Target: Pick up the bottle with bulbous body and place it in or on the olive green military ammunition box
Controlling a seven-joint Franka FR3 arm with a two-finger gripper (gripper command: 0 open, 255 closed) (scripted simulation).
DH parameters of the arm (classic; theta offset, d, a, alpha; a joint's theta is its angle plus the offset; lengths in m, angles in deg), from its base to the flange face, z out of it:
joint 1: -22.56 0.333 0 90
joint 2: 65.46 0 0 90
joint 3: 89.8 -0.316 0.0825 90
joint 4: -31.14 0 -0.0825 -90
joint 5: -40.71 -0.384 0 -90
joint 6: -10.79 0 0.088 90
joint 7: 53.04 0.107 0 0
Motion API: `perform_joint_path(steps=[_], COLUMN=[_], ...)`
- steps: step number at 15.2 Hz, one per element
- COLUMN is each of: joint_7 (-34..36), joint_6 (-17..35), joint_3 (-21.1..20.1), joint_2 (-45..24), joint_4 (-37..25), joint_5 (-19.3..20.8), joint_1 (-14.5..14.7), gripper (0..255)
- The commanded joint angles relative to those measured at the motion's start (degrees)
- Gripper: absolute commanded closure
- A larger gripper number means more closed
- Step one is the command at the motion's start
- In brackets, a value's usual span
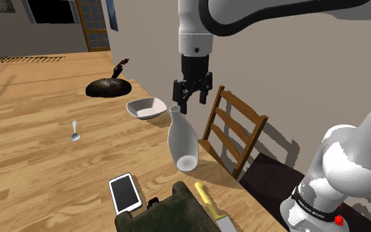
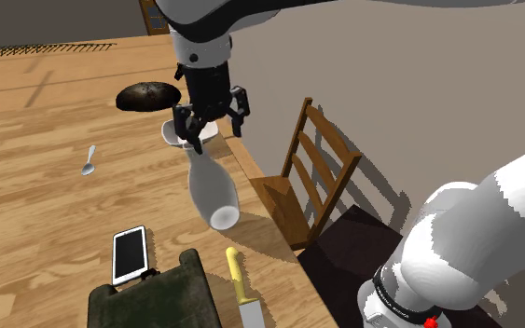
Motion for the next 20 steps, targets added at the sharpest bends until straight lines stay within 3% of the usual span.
perform_joint_path(steps=[1,8,16,17,20], joint_7=[0.9,0.8,0.8,0.8,0.8], joint_6=[1.2,6.2,6.2,6.2,6.2], joint_3=[-0.9,-1.2,-1.2,-1.2,-1.2], joint_2=[-2.0,-1.9,-1.9,-1.9,-1.9], joint_4=[-1.3,3.9,3.8,3.8,3.8], joint_5=[0.8,0.6,0.6,0.6,0.6], joint_1=[0.1,0.3,0.3,0.3,0.3], gripper=[0,0,0,255,255])
